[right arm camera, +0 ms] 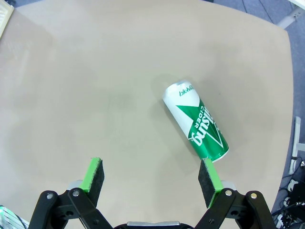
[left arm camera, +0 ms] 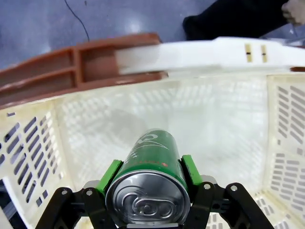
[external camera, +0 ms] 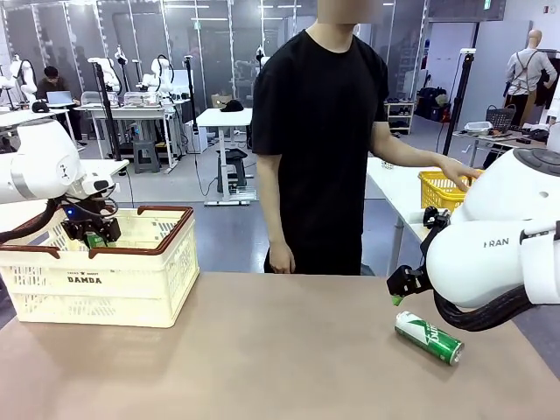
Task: Place the drinks into the Shopping basket.
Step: Pick up one drink and place it into the Shopping basket.
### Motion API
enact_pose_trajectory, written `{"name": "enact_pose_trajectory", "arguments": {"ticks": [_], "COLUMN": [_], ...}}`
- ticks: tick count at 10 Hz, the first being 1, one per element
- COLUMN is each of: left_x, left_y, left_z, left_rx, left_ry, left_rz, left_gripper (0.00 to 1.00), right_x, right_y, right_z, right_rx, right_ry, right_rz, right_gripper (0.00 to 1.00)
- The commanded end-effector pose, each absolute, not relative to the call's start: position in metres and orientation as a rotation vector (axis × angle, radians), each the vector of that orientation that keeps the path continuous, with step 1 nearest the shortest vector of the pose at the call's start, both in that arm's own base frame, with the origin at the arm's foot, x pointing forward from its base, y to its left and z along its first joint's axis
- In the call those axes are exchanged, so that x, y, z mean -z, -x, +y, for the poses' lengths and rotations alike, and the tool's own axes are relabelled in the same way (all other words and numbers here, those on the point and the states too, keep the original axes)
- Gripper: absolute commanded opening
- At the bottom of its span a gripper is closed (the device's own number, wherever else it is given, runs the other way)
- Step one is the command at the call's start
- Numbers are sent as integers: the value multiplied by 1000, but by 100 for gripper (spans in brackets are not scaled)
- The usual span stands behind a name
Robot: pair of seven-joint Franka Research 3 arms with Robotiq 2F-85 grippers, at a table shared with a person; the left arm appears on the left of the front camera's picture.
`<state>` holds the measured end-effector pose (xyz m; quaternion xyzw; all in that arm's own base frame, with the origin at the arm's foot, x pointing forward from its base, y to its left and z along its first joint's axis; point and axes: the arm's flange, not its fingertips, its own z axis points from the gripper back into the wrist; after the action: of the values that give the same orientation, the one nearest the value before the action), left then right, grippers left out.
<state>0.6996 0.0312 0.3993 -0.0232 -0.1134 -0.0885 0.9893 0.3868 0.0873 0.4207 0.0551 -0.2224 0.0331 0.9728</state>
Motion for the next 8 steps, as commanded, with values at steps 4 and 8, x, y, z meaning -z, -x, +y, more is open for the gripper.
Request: {"name": "enact_pose_trajectory", "arguments": {"ticks": [4, 8], "left_x": [-380, -364], "left_y": [-668, -662], "left_z": [25, 31], "left_rx": [132, 161], "left_ry": [49, 11], "left_rz": [-291, -261], "left_gripper": [61, 61], "right_x": [-421, -421], "right_y": [-387, -387], "right_z": [86, 86], "right_rx": [-64, -64], "right_ry": [-114, -114], "right_rz": [-449, -449], "right_gripper": [100, 100]}}
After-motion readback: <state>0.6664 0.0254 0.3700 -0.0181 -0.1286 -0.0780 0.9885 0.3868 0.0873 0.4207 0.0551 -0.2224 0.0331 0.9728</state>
